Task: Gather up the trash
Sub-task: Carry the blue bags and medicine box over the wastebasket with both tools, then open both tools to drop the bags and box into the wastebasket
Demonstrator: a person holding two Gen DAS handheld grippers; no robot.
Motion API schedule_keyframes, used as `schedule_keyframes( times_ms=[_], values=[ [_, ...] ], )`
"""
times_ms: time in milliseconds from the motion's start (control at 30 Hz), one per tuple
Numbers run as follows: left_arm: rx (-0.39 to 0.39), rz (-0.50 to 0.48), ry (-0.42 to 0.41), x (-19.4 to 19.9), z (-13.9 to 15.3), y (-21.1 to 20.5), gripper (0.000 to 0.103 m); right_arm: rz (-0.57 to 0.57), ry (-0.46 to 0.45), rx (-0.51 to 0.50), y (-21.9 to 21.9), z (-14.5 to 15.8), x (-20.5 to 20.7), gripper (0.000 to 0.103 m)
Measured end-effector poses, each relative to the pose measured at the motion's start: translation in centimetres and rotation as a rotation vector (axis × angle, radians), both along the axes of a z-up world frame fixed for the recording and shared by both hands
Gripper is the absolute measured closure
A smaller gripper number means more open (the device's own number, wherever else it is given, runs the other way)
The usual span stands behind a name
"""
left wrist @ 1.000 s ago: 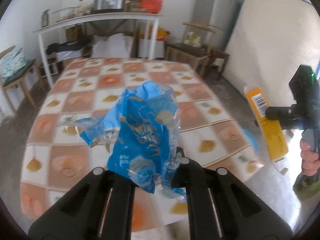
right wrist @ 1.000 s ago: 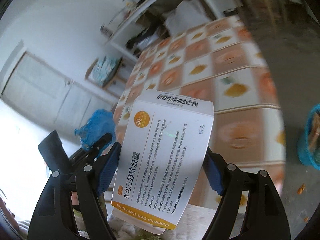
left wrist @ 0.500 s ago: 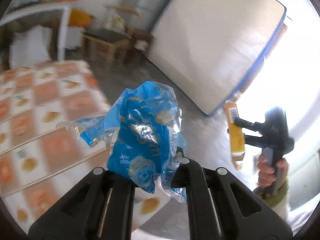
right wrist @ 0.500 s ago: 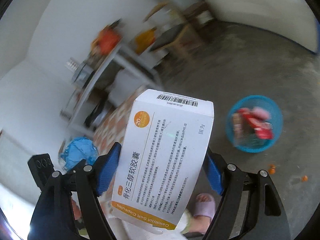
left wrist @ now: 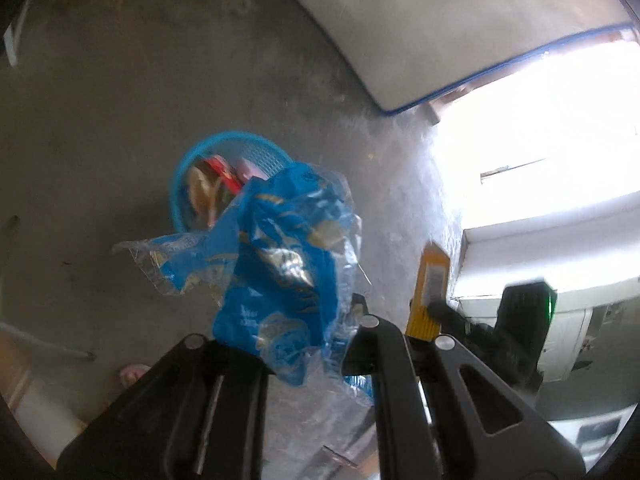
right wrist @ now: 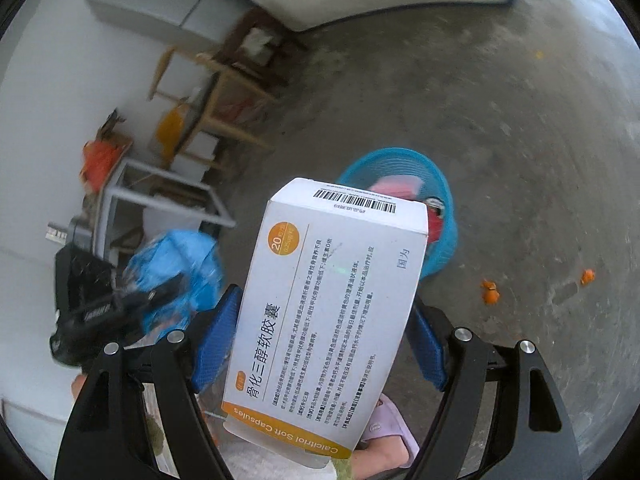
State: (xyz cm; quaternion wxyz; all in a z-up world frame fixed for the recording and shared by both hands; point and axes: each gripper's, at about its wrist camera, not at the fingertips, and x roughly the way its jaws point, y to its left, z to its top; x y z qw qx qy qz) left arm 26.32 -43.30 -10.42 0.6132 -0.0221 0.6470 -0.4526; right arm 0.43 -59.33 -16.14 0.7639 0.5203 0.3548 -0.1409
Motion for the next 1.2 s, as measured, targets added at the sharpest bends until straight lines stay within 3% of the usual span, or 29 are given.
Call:
schedule_keyframes(
  times_ms=[100, 133, 200, 233, 267, 400, 500, 600, 733, 800, 933, 1033, 1200],
  values=[
    [0.044, 0.002, 0.025, 1.0, -3.2, -4.1, 0.096, -0.028, 0.015, 0.025, -1.1, -1.9, -0.2, 0.028],
    [0.053, 0.005, 0.028, 1.5, -4.0, -4.9, 0.092, -0.034, 0.023, 0.028, -1.4, -2.5, -0.2, 0.028],
    [0.087, 0.018, 0.033, 2.5, -6.4, -7.0, 0.074, -0.041, 0.04, 0.026, -1.8, -3.4, -0.4, 0.028],
    [0.103, 0.025, 0.036, 2.6, -7.1, -7.6, 0.055, -0.045, 0.045, 0.024, -2.0, -3.9, -0.4, 0.028],
    [0.12, 0.039, 0.039, 3.0, -8.1, -8.1, 0.044, -0.047, 0.048, 0.021, -2.3, -4.1, -0.6, 0.028],
    [0.171, 0.078, 0.086, 4.3, -11.2, -8.7, 0.036, -0.057, 0.056, 0.013, -3.1, -4.9, -0.6, 0.028],
    [0.148, 0.109, 0.135, 4.8, -11.9, -8.3, 0.035, -0.054, 0.059, -0.003, -3.6, -5.3, -0.1, 0.028],
    [0.126, 0.12, 0.135, 5.0, -10.8, -7.6, 0.034, -0.039, 0.051, -0.023, -3.8, -5.2, 0.9, 0.028],
    [0.061, 0.122, 0.087, 5.5, -6.7, -5.0, 0.032, 0.016, 0.044, -0.067, -3.6, -5.0, 3.9, 0.028],
    [0.032, 0.11, 0.057, 5.6, -4.3, -3.2, 0.031, 0.073, 0.084, -0.08, -3.3, -6.0, 7.0, 0.028],
    [-0.008, 0.074, -0.059, 5.6, 2.0, 3.0, 0.028, 0.163, 0.249, -0.064, -3.2, -10.8, 13.4, 0.029],
    [-0.019, 0.075, -0.146, 5.1, 6.0, 9.7, 0.026, 0.207, 0.327, 0.031, -3.7, -15.1, 17.0, 0.029],
    [-0.051, 0.204, -0.209, 3.5, 10.1, 22.8, 0.024, 0.196, 0.429, 0.055, -4.6, -19.2, 21.4, 0.029]
  ],
)
